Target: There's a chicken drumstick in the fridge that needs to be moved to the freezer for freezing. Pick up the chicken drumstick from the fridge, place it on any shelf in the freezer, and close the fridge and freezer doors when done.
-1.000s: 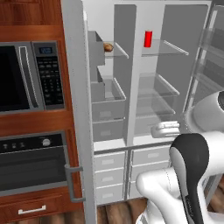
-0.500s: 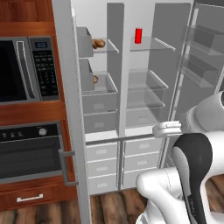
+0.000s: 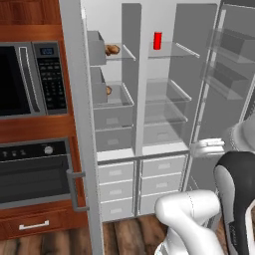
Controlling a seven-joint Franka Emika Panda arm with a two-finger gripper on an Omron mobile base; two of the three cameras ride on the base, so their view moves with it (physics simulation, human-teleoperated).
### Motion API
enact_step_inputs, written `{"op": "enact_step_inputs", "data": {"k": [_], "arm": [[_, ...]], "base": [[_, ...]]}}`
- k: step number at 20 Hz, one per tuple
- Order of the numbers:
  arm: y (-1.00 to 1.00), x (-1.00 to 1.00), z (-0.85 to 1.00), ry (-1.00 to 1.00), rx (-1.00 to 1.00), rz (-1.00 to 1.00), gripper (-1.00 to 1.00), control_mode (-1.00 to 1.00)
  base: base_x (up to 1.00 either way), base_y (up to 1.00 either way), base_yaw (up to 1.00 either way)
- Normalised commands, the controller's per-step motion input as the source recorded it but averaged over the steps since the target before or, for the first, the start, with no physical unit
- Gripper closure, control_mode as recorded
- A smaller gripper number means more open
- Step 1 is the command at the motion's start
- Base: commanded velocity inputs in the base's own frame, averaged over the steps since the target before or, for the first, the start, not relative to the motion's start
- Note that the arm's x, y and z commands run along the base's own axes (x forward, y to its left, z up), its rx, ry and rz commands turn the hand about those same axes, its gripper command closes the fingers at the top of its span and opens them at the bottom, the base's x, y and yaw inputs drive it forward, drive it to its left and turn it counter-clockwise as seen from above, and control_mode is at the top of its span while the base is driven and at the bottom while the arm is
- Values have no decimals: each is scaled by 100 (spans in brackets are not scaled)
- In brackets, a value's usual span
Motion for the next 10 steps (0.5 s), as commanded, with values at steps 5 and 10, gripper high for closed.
{"op": "enact_step_inputs", "data": {"k": [5, 10], "arm": [[-100, -5, -4, -8, 0, 16, -100, -100], [-97, 8, -23, -16, 0, 27, -100, -100]], "base": [[0, 0, 0], [0, 0, 0]]}}
